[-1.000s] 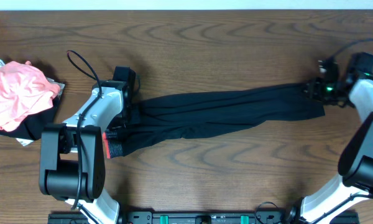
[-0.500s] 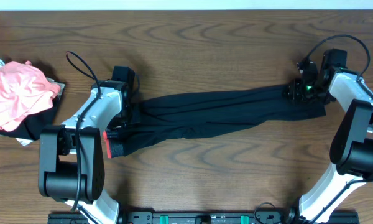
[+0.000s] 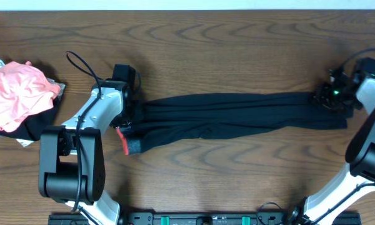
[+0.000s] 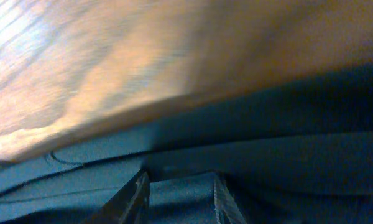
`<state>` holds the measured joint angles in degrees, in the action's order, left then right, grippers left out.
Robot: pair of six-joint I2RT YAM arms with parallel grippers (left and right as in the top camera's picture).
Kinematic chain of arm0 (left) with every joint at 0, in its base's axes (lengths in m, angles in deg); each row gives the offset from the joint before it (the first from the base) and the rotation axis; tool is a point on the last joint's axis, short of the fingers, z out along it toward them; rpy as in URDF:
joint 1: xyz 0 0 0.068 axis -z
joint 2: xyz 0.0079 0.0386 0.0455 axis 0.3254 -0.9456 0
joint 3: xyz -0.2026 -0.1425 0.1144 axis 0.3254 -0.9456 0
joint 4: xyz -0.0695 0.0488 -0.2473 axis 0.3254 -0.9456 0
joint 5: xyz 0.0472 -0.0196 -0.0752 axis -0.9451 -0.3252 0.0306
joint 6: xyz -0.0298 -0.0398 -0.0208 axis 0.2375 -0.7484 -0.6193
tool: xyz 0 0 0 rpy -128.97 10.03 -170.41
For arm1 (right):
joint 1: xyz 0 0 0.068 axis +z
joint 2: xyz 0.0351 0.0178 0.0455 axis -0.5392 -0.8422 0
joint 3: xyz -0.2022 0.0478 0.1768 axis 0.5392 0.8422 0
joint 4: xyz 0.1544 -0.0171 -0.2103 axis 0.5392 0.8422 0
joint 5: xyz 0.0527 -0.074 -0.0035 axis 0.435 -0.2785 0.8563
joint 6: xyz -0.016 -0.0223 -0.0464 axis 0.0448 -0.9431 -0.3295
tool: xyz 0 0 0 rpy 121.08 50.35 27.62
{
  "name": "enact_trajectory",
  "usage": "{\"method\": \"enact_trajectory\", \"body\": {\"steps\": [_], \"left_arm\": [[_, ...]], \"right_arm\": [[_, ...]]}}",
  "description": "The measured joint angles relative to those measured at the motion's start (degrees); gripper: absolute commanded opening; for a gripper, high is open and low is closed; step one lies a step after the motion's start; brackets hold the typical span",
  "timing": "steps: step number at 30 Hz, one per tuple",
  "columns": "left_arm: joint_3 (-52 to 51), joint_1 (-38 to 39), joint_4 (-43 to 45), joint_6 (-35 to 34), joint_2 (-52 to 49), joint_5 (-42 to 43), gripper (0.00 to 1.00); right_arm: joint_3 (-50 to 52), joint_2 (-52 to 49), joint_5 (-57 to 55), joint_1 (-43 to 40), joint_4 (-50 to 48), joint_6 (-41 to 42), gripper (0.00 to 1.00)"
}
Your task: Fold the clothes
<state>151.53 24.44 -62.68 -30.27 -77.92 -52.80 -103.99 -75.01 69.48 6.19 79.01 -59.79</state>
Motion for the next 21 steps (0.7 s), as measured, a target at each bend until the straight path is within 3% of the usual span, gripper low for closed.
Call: {"method": "enact_trajectory", "body": {"steps": [14,21], "left_arm": [[2.4,-0.1,7.7,0.2,1.9,0.7,0.49],[5.9,0.4,2.9,0.2,15.7,10.7,0.19]], "right_arm": [[-0.2,0.1,-1.1,-6.0,0.4,1.9,0.37],[-0.2,0.1,-1.0,-6.0,0.4,2.0,0.37]]}}
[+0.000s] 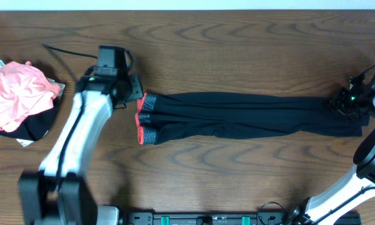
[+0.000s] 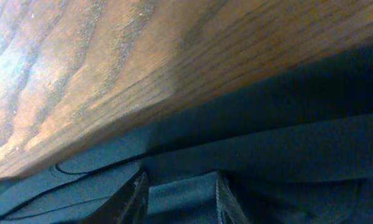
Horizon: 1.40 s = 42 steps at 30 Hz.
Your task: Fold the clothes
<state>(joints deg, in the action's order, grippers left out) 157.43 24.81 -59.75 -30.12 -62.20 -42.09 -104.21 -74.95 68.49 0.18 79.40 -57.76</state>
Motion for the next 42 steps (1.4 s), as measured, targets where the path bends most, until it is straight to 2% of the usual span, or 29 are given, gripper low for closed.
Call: {"method": "enact_trajectory", "body": {"steps": [2,5,11,18,29,36,42], "left_arm": [[0.5,1.6,-2.8,0.0,3.7,3.3,0.13],[0.6,5.3,-6.8,0.5,5.1,5.8,0.14],[-3.8,11.1,-7.4,1.3,1.2,9.0,0.12],[-11.3,11.3,-7.3,1.6,-3.3,14.4,0.12],[-18.4,1.2,-3.2,0.0,-3.8,-1.1,0.17],[-19.2,-1.1,3.0,-0.2,-5.2,-2.1,0.16],[-16.8,-1.6,1.1,0.1,-4.6,-2.1,0.17]], "right_arm": [[0.0,0.0,0.0,0.0,0.0,0.0,0.37],[0.0,0.0,0.1,0.0,0.0,0.0,0.37],[0.0,0.0,0.1,0.0,0.0,0.0,0.37],[0.0,0.0,0.2,0.0,0.0,0.0,0.37],[0.0,0.0,0.2,0.0,0.0,0.1,0.37],[0.0,0.0,0.3,0.0,0.0,0.1,0.38],[0.0,0.0,0.7,0.0,-0.1,0.0,0.38]]}}
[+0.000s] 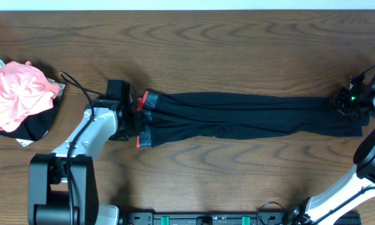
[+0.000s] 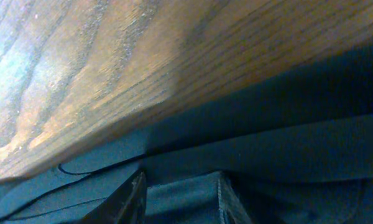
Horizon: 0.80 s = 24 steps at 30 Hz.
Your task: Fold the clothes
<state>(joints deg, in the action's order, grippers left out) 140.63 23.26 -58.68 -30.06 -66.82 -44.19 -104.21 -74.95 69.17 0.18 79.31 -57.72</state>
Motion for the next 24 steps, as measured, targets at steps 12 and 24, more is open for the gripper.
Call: {"method": "enact_trajectory", "body": {"steps": [12,24], "left_arm": [[8.6,-1.7,5.5,-0.2,11.6,1.6,0.21],[8.6,8.4,5.8,0.0,2.1,5.0,0.23]], "right_arm": [[0.0,0.5,2.6,-0.7,0.6,-1.8,0.44],[0.0,11.5,-5.8,-5.2,6.9,-1.5,0.61]]}}
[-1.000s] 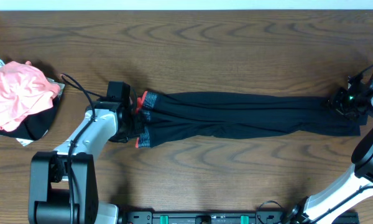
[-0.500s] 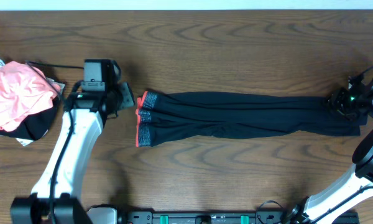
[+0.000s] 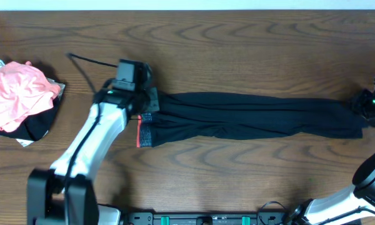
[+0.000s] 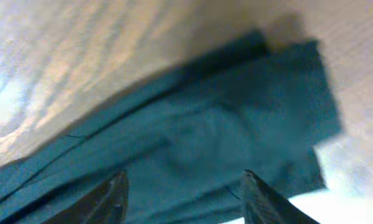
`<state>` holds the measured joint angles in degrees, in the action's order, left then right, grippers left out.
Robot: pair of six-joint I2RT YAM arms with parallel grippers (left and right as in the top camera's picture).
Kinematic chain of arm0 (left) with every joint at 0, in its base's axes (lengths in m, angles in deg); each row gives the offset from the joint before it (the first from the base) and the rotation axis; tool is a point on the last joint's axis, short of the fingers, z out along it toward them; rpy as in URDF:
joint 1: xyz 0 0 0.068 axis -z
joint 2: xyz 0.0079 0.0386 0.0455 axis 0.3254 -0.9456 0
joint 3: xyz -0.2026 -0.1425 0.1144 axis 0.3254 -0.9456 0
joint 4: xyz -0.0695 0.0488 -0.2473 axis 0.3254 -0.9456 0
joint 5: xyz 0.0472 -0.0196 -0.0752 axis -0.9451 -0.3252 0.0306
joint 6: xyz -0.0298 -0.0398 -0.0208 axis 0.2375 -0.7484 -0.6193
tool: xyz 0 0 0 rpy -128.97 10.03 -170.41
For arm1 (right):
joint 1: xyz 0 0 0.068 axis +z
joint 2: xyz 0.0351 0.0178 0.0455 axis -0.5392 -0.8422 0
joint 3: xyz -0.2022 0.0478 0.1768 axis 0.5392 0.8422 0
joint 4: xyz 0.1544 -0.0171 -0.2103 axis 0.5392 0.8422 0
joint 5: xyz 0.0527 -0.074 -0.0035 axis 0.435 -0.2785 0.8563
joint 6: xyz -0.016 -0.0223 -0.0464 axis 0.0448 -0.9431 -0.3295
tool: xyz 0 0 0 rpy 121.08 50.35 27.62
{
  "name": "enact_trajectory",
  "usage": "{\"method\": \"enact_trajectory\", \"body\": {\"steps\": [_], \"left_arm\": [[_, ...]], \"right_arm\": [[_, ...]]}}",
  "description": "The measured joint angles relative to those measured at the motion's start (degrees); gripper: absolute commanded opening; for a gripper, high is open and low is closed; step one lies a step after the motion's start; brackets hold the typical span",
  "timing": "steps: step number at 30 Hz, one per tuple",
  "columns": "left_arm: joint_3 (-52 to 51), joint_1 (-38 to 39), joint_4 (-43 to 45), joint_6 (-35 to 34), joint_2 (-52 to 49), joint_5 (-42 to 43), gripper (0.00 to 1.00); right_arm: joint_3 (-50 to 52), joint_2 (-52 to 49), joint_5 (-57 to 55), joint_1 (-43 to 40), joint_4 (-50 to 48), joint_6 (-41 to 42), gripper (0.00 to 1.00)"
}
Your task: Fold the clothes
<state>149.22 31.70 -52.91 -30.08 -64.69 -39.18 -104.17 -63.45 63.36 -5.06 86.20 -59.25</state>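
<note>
Black trousers (image 3: 250, 115) lie stretched left to right across the wooden table (image 3: 237, 44). One red-edged grey cuff (image 3: 141, 132) shows at their left end. My left gripper (image 3: 145, 101) sits over the upper cuff and hides it, and its jaws cannot be made out. My right gripper (image 3: 364, 105) hangs just past the trousers' right end. In the right wrist view my right gripper (image 4: 183, 175) is open, its fingers (image 4: 115, 193) wide apart above the trousers' end (image 4: 236, 124), holding nothing.
A crumpled pink garment (image 3: 15, 94) lies on a dark one (image 3: 34, 128) at the table's left edge. A black cable (image 3: 90, 61) loops out from the left arm toward the back.
My right gripper has opened, let go of the trousers' right end, and now stands higher and further right. My left gripper has gone from beside the cuffs to over the upper cuff.
First the trousers lay bunched, my left gripper at their cuff end and my right shut on the other end. Then they were pulled straight, with my left gripper off them at the upper left. It returned to the cuffs, and now my right is open.
</note>
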Motion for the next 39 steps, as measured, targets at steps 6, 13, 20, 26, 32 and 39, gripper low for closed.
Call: {"method": "enact_trajectory", "body": {"steps": [6,13,20,26,32,39], "left_arm": [[0.0,0.6,-0.1,0.0,-9.7,0.2,0.23],[0.0,0.6,0.0,0.0,-11.7,0.7,0.23],[0.0,0.6,0.0,0.0,-11.7,0.7,0.23],[0.0,0.6,0.0,0.0,-11.7,0.7,0.23],[0.0,0.6,0.0,0.0,-11.7,0.8,0.23],[0.0,0.6,0.0,0.0,-11.7,0.8,0.24]], "right_arm": [[2.3,-1.4,-1.3,-2.3,-0.1,0.1,0.65],[5.9,-4.3,-1.7,-7.4,-4.7,0.1,0.7],[6.0,-4.4,-1.8,-11.0,-7.5,0.1,0.71],[5.4,-6.7,1.2,-11.0,-8.2,0.2,0.72],[2.8,-9.5,7.5,-11.0,-8.9,0.1,0.66],[2.3,-11.5,15.5,-11.0,-9.1,-0.1,0.45]]}}
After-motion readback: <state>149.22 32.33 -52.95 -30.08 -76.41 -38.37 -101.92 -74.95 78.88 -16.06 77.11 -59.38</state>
